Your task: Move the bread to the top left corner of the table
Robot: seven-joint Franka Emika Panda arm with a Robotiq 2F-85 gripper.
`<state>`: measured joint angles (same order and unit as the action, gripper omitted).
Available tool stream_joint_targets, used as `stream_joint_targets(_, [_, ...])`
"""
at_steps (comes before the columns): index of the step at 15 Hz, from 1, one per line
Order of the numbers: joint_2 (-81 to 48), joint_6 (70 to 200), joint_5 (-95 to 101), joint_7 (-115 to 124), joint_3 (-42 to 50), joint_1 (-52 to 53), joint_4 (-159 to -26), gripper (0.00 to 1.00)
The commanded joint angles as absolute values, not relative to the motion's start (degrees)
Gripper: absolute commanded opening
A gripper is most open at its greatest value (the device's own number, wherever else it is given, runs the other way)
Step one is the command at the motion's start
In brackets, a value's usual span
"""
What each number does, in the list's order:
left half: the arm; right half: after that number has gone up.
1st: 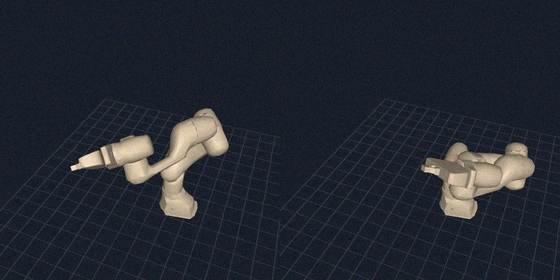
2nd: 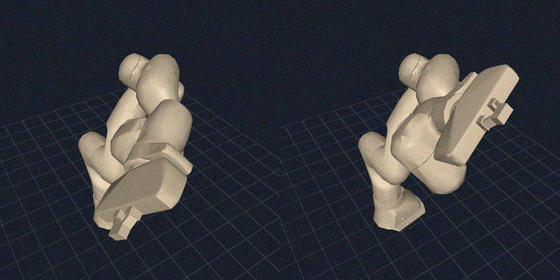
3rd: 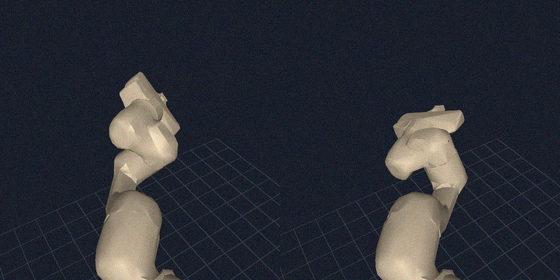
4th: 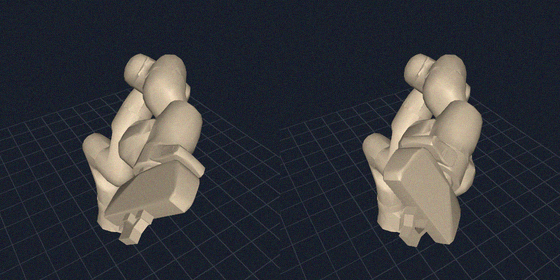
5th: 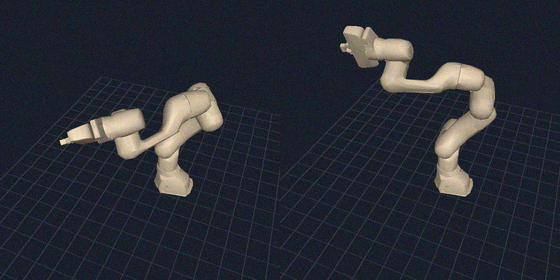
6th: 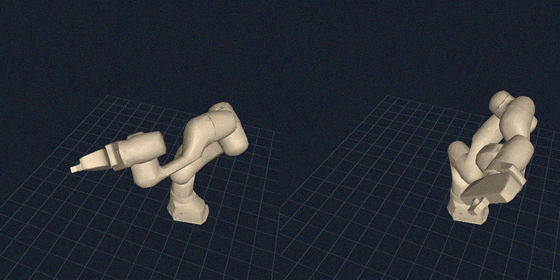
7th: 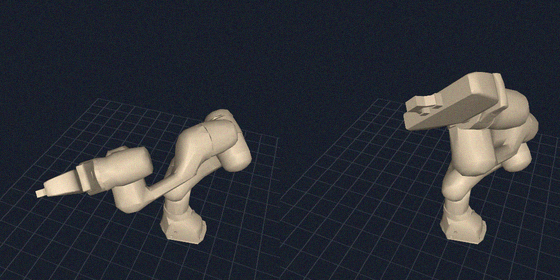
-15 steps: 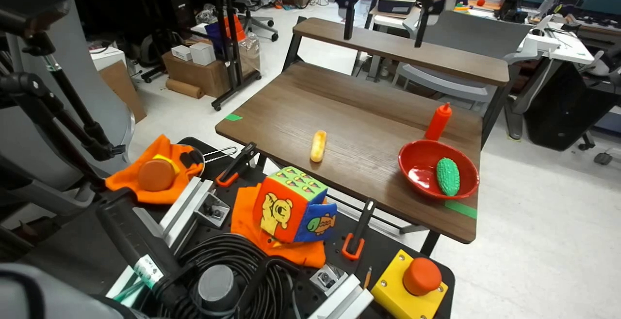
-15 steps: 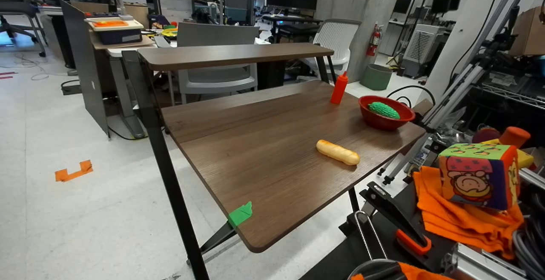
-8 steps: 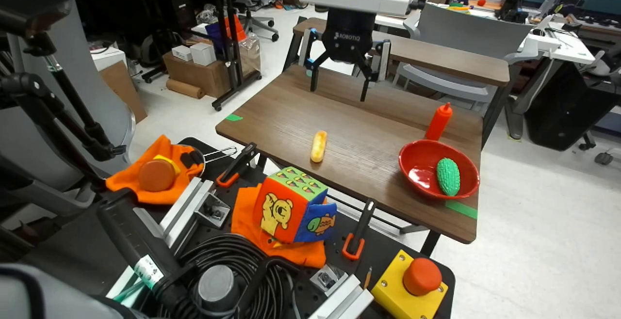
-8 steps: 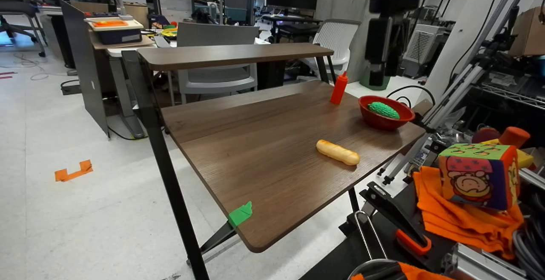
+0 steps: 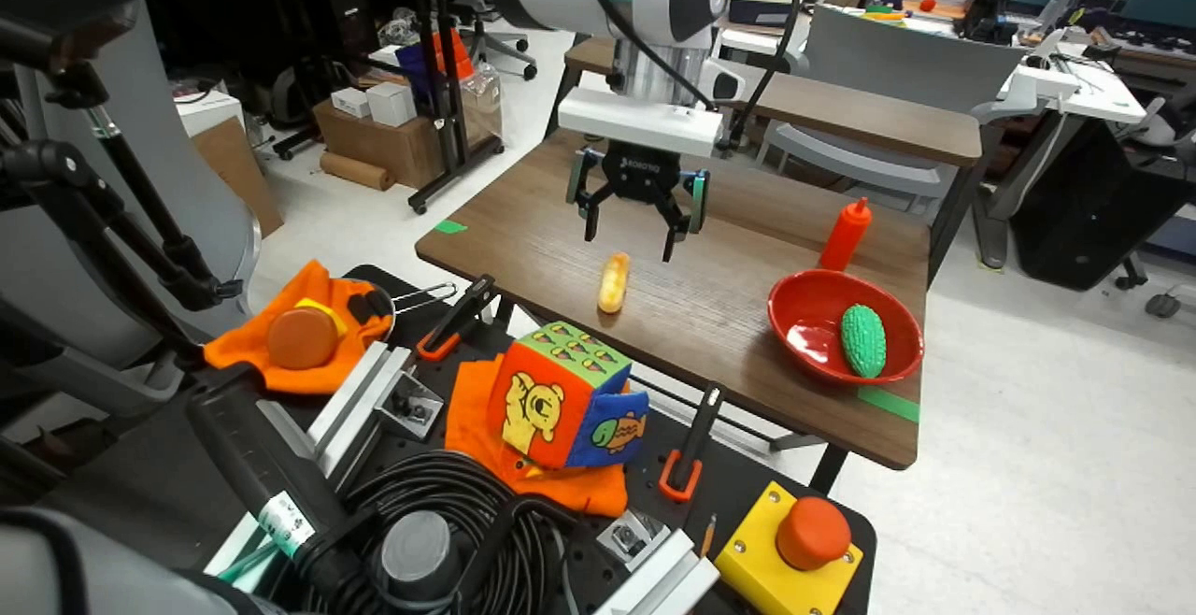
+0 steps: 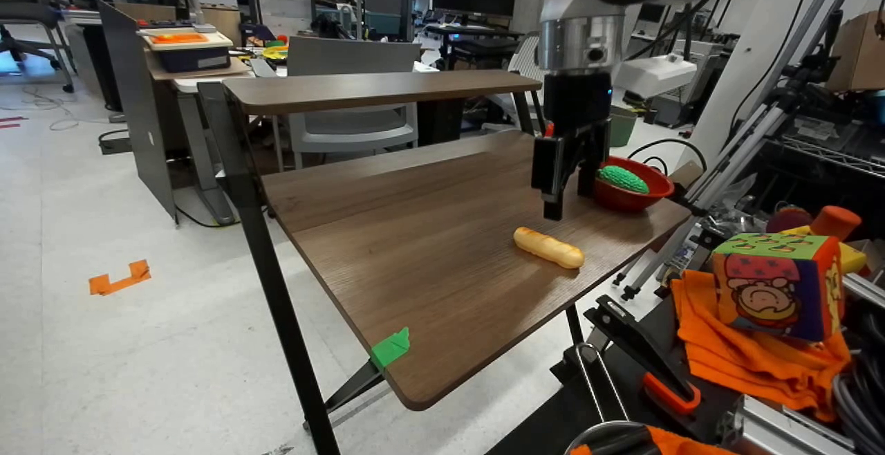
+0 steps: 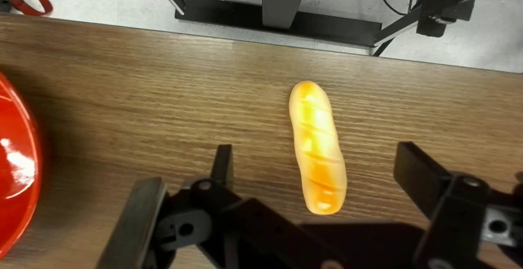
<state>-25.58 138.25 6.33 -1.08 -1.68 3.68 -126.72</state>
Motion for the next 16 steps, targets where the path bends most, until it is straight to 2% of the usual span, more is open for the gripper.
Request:
stream_joint_targets(1, [-31.6,138.8,8.1,2.9,-0.6,5.8,-121.9,1.00])
stream_joint_targets(6, [-37.0,138.8,10.0,7.4,0.7,8.6,-117.5,1.00])
stream_joint_targets(7, [-37.8,138.8,10.1,7.8,0.7,8.9,-116.8,0.83])
stream_joint_targets(8, [-38.6,138.4,10.3,8.6,1.0,9.4,-116.0,0.72])
stream_joint_targets(15, [-39.4,135.5,10.7,10.2,0.9,11.4,-114.5,0.20])
stream_joint_targets(16, [-39.0,134.1,9.9,9.8,0.3,11.0,-114.1,0.16])
